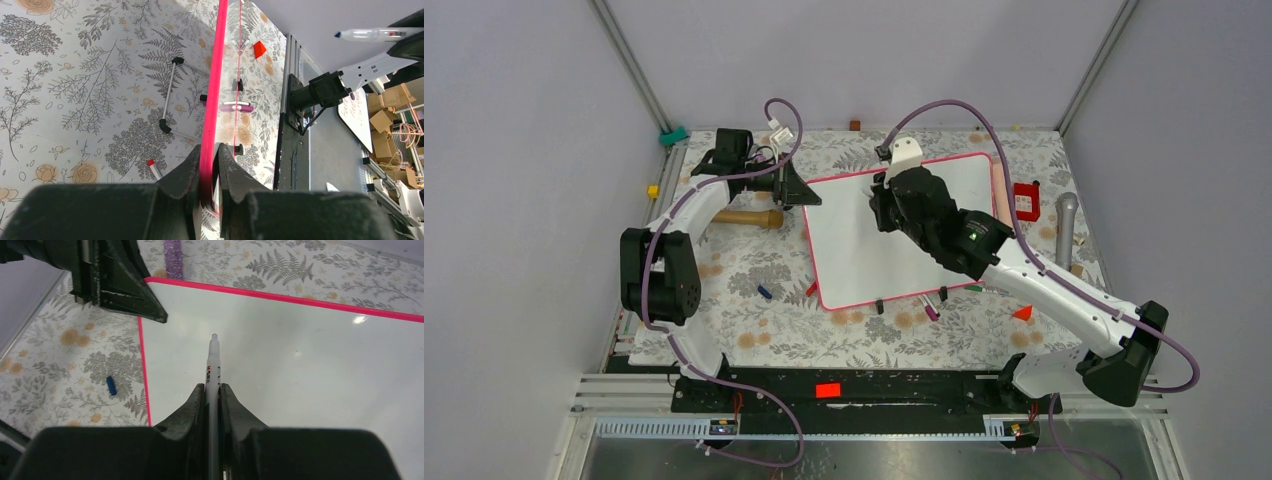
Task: Write a sentence on the whiteboard
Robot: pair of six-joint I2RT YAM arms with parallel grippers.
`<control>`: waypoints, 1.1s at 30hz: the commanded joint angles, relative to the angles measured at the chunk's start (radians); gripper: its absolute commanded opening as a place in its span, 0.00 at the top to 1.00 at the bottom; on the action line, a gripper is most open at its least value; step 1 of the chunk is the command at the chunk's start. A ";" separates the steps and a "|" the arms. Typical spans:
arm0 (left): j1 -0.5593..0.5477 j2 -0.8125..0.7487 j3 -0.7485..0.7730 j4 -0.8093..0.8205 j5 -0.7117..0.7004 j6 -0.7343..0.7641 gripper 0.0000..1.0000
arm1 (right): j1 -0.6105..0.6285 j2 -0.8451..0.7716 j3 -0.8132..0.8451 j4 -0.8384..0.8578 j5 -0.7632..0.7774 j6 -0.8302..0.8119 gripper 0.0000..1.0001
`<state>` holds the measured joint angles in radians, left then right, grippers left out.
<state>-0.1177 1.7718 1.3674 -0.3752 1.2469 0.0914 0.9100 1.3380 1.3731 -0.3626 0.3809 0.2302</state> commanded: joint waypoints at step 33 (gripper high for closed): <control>-0.077 -0.017 0.028 -0.073 -0.239 0.268 0.95 | -0.824 0.549 0.358 0.241 -0.438 0.350 1.00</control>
<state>-0.1528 1.7584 1.4055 -0.4618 1.2171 0.1757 0.0959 1.8668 1.7241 -0.2493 0.0319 0.5060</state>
